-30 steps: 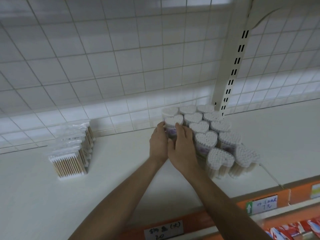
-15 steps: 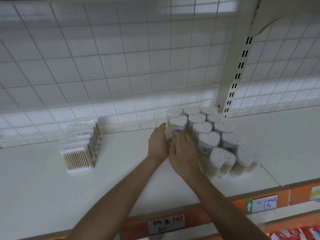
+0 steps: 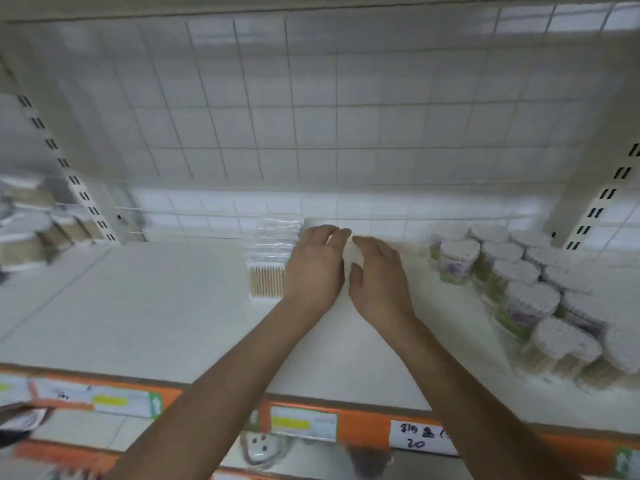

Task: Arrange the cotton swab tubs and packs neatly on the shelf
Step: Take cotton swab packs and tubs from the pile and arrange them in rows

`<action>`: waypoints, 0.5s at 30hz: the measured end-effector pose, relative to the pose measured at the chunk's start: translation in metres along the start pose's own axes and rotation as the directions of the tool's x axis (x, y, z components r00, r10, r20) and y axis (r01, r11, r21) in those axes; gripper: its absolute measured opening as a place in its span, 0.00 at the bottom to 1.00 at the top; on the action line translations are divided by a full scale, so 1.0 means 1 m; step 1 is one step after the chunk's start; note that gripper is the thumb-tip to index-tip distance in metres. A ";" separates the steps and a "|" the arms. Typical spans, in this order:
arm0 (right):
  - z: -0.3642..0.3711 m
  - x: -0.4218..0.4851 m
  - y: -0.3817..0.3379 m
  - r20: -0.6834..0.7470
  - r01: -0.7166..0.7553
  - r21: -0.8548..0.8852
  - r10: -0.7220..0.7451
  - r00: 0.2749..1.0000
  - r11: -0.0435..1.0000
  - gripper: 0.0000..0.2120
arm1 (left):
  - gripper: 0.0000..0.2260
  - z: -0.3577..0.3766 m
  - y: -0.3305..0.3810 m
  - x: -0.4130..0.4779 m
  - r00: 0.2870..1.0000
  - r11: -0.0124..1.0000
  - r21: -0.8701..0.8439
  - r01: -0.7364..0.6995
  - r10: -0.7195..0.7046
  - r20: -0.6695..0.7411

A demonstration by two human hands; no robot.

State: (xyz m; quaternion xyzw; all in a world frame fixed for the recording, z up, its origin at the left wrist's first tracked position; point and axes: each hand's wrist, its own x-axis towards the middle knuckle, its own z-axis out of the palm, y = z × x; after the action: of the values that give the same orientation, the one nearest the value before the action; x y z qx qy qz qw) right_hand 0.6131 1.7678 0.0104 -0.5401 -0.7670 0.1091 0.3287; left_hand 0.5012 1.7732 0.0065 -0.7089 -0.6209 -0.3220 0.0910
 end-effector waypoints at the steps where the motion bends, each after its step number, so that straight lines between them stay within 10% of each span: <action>1: 0.007 0.002 -0.014 0.011 0.035 0.003 -0.035 0.999 0.999 0.22 | 0.19 -0.011 -0.014 -0.003 0.999 1.000 0.017 0.003 -0.003 -0.037; 15: 0.171 0.023 -0.240 0.194 0.274 0.187 -0.308 0.931 0.943 0.22 | 0.19 -0.142 -0.264 -0.081 0.939 0.913 0.242 0.329 -0.291 -0.181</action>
State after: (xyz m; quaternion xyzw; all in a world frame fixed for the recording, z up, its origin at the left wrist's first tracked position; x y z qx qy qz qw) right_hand 0.3199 1.7267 0.0147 -0.3771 -0.8594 0.1782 0.2957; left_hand 0.2025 1.6877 -0.0016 -0.5576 -0.7556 -0.2944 0.1775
